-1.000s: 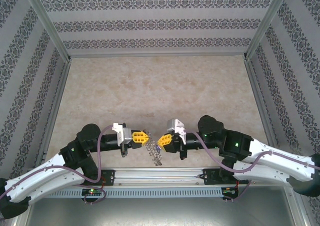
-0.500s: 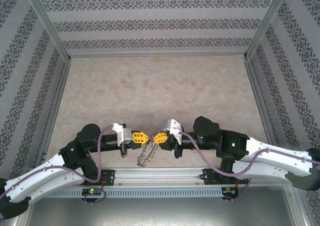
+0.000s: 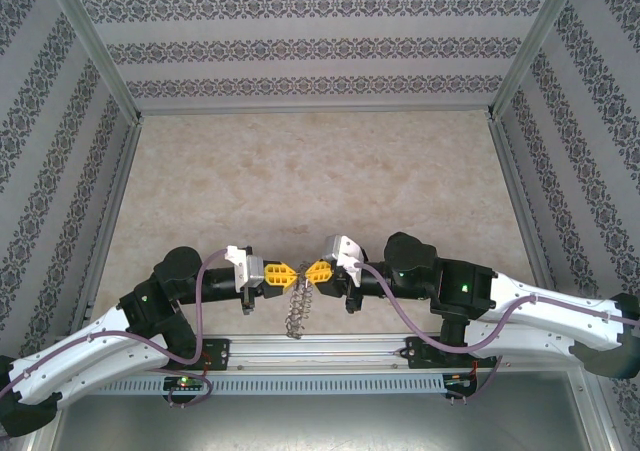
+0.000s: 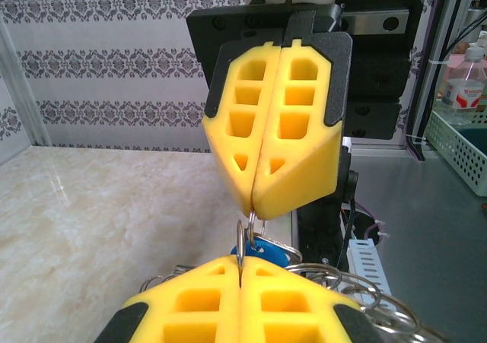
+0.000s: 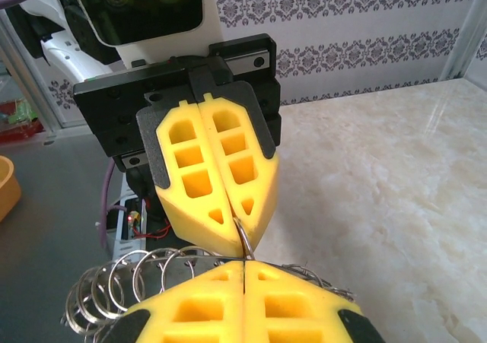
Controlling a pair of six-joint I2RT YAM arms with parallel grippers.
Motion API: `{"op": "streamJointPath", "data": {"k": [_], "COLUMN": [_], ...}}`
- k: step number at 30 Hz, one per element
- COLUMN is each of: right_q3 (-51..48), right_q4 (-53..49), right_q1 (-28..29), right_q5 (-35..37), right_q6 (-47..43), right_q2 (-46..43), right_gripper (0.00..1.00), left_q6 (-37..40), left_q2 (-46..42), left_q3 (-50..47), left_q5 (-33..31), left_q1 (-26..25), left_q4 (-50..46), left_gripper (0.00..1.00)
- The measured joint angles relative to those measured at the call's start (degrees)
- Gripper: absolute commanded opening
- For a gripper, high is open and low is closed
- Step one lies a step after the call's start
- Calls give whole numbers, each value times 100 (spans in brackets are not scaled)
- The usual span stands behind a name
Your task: Put the keys on the keyring
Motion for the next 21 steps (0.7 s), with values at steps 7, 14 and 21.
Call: {"op": "streamJointPath", "data": {"k": [7, 14, 21], "right_q3": [4, 11, 11], "right_q4": [46, 66, 50], "right_q1": [-2, 0, 11], "right_q5": [42, 107, 282], "right_q6": [-2, -22, -22], "right_q2": [20, 20, 20], "right_gripper": [0, 0, 0], "left_q6": [0, -2, 0], "left_q2": [7, 15, 15], "left_q3": [0, 0, 2], "left_q5": [4, 0, -20], "left_q1": [0, 0, 0], "left_q4": [-2, -2, -2], "left_gripper": [0, 0, 0]}}
